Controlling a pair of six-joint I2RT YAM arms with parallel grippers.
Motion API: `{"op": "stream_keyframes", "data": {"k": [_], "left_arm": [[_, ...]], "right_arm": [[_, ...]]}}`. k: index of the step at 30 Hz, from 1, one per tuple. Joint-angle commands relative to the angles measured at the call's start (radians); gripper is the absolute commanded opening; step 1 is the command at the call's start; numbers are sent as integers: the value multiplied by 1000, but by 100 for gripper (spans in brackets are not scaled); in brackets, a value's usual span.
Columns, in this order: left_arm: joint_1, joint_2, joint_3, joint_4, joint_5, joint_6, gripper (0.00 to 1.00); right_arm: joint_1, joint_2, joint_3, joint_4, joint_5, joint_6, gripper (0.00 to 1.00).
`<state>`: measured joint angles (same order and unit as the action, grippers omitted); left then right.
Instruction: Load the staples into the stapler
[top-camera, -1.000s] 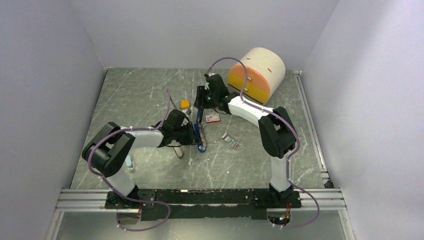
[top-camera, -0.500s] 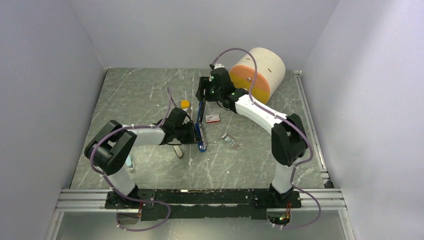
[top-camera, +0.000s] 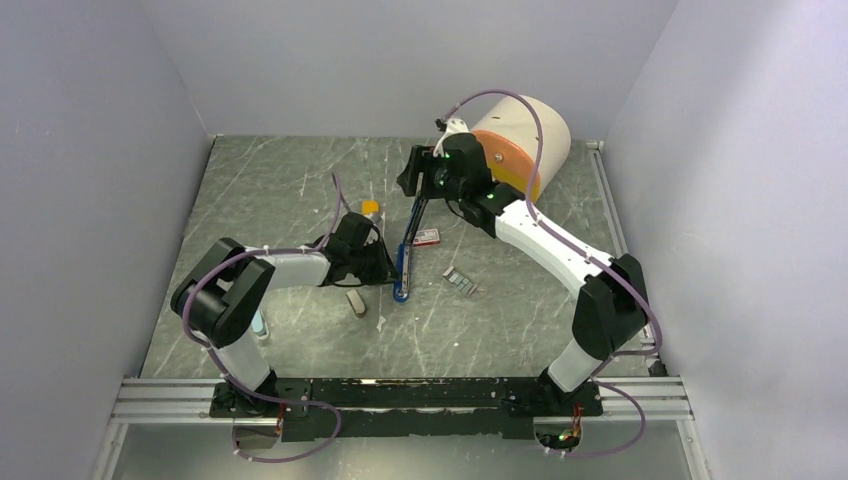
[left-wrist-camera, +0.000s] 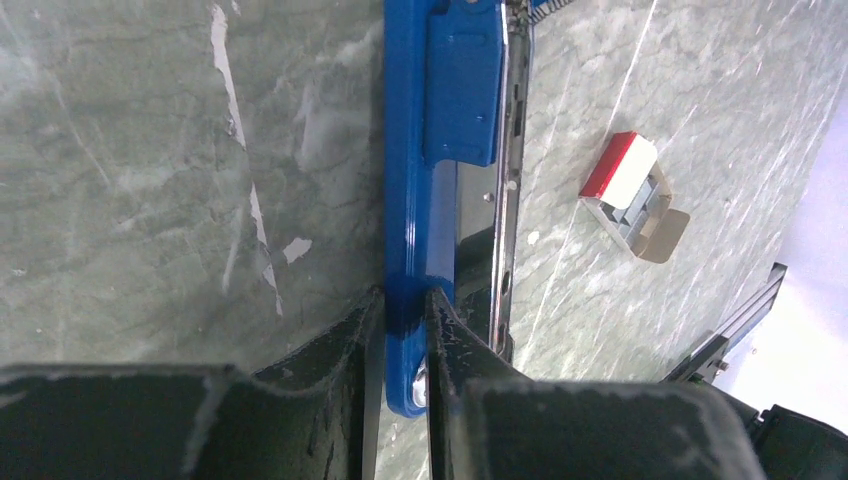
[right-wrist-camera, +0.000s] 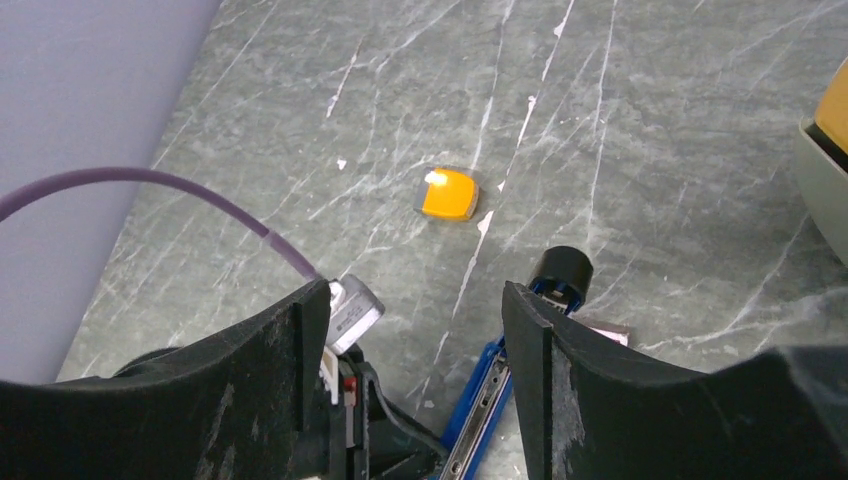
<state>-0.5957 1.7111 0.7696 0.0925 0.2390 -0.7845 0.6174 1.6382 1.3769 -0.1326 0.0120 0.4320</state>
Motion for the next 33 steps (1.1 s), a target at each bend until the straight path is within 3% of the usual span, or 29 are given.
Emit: {"op": "stream_keyframes", "data": {"k": [1, 9, 16, 21, 27, 31, 33], "left_arm": [[31, 86, -48, -170, -87, 37, 21], [75, 72, -81, -134, -19, 38, 28], [82, 50, -83, -152, -23, 50, 44], [82, 38, -76, -187, -61, 69, 43], [82, 29, -74, -181, -38, 81, 33], [84, -22, -67, -175, -28, 90, 33], [83, -87, -62, -174, -31, 98, 37]], "right_arm": [[4, -52, -32, 9, -36, -9, 67], [11, -94, -82, 4, -62, 0, 67], [20, -115, -102, -39, -71, -16, 68], [36, -105, -118, -100, -44, -25, 68], [77, -97, -170, -121, 10, -15, 68], [97, -99, -198, -136, 51, -21, 68], [103, -106, -223, -122, 49, -40, 63]]}}
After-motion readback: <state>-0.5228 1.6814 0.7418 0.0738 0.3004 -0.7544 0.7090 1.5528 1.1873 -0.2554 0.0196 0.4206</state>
